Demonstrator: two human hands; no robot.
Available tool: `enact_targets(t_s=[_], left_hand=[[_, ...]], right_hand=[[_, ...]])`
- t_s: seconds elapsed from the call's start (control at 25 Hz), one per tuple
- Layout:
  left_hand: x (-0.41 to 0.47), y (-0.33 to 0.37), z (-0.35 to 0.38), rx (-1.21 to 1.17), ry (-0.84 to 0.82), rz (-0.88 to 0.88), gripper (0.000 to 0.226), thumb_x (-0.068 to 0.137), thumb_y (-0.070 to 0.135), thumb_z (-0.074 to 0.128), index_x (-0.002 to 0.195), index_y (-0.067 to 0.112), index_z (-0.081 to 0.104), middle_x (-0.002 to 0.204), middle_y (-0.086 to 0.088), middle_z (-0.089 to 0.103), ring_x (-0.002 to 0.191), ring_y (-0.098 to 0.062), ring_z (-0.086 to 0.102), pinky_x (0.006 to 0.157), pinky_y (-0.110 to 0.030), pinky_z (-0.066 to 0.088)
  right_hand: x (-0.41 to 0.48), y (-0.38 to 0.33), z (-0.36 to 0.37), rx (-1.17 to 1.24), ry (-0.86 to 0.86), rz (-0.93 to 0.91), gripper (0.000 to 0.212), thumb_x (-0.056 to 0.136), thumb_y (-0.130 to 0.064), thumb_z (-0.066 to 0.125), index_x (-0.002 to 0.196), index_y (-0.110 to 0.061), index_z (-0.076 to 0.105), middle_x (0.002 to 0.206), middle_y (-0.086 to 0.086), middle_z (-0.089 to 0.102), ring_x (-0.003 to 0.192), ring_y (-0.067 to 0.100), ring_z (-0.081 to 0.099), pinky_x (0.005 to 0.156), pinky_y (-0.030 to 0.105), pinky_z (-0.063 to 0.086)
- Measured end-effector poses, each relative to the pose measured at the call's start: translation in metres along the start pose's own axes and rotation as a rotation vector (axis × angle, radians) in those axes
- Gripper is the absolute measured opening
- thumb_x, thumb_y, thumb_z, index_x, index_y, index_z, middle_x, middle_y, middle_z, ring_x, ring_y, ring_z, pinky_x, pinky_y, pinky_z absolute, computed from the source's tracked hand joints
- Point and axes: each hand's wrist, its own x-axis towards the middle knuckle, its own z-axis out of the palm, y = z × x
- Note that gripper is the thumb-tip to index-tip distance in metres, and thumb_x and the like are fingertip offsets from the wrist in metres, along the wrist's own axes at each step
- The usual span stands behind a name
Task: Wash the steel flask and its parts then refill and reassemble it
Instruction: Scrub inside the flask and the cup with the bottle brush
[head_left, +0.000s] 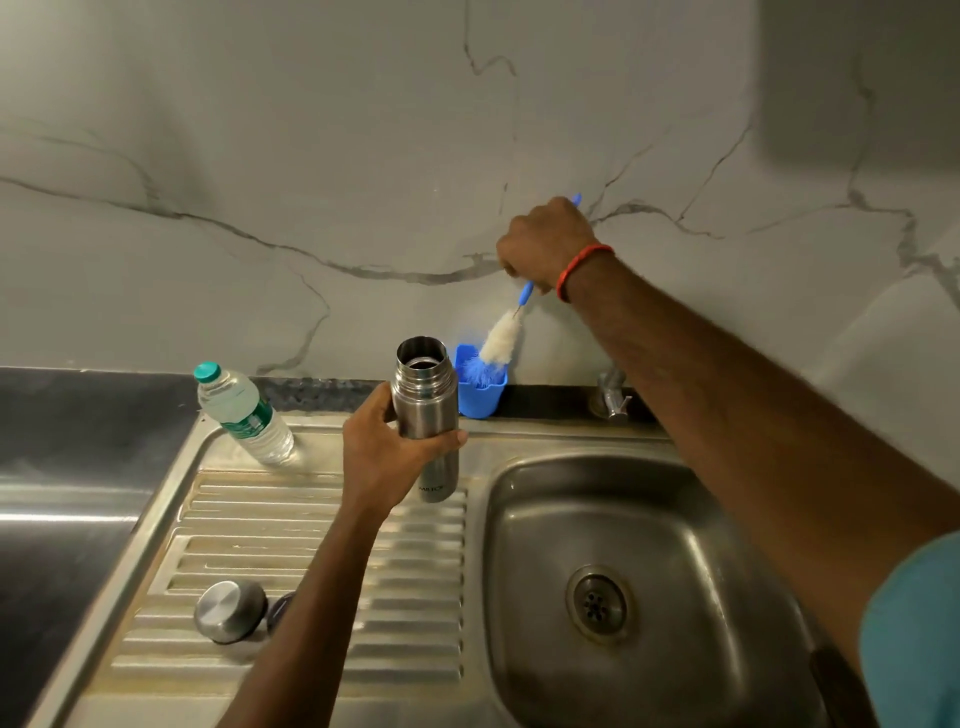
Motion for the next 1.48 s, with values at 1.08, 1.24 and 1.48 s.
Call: enact_targets(t_s=[1.08,1.24,1.48], left_hand=[[-0.054,0.013,-0.010,0.067,-0.054,-0.059,0.055,0.059,0.009,0.089,0.105,0.020,0.062,0.090,0.006,0.068,0.080,-0.011,0.064,0.067,-0.026,0.048],[-0.066,0.016,-0.010,0.082,-0.107,-0.054,0.057,0.058,0.010,0.089,0.105,0.021,0.059,0.092,0.005,0.067,0.082,-0.015,0.064,0.068,-0.030,0.049],[-0.079,0.026,0.004,0.124,-0.226,0.022,0.076,0.057,0.032,0.098,0.118,0.029,0.053,0.100,0.014,0.066,0.088,-0.005,0.064,0.074,-0.024,0.052]], right_hand=[[-0.111,0.056,-0.046,-0.233,0.230,0.216,0.008,0.090,-0.019,0.065,0.083,-0.022,0.067,0.060,-0.001,0.045,0.069,0.024,0.059,0.098,0.044,0.039],[-0.149,0.078,-0.050,-0.114,0.307,0.279,0.031,0.088,-0.054,0.063,0.082,-0.026,0.074,0.061,-0.004,0.060,0.062,0.020,0.055,0.091,0.039,0.033],[-0.220,0.117,-0.084,0.082,0.327,0.242,0.026,0.077,-0.058,0.073,0.082,-0.032,0.075,0.072,-0.004,0.063,0.069,0.017,0.047,0.093,0.041,0.028]])
